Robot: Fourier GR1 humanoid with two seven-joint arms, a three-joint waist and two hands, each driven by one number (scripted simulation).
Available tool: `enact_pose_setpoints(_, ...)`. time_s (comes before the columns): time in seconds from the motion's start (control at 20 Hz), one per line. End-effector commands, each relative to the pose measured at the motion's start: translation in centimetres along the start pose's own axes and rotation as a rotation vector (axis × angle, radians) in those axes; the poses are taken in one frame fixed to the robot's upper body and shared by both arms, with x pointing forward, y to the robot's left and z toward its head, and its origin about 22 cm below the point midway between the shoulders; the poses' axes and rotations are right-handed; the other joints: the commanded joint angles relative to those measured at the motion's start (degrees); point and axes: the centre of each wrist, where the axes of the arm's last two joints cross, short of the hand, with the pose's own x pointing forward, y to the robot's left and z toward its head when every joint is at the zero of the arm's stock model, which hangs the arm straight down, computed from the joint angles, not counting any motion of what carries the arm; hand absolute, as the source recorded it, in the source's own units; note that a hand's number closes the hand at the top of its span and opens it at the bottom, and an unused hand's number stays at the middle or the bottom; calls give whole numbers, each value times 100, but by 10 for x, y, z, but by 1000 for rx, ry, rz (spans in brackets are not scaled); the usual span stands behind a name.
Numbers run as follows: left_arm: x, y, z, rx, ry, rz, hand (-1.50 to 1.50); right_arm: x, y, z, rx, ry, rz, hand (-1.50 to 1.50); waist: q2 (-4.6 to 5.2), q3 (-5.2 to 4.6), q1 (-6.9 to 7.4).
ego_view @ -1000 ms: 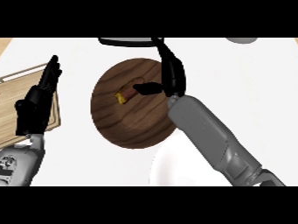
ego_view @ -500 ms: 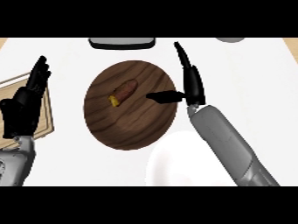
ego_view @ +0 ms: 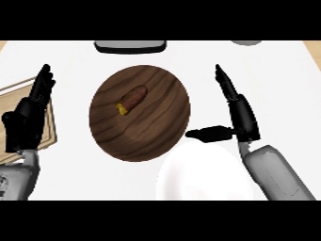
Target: Pick the sweet potato from the plate and place it in the bowl
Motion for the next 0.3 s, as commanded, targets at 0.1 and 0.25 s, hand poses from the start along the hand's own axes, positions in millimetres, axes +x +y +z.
enact_pose_setpoints(0.1,10,12,8,-15,-2,-3,0,-7,-23,32,4,-16,-12,-150,11,0,52)
enact_pose_setpoints(0.25,20,22,11,1,-9,-13,0,-12,-19,54,19,-29,-19,-150,10,1,55)
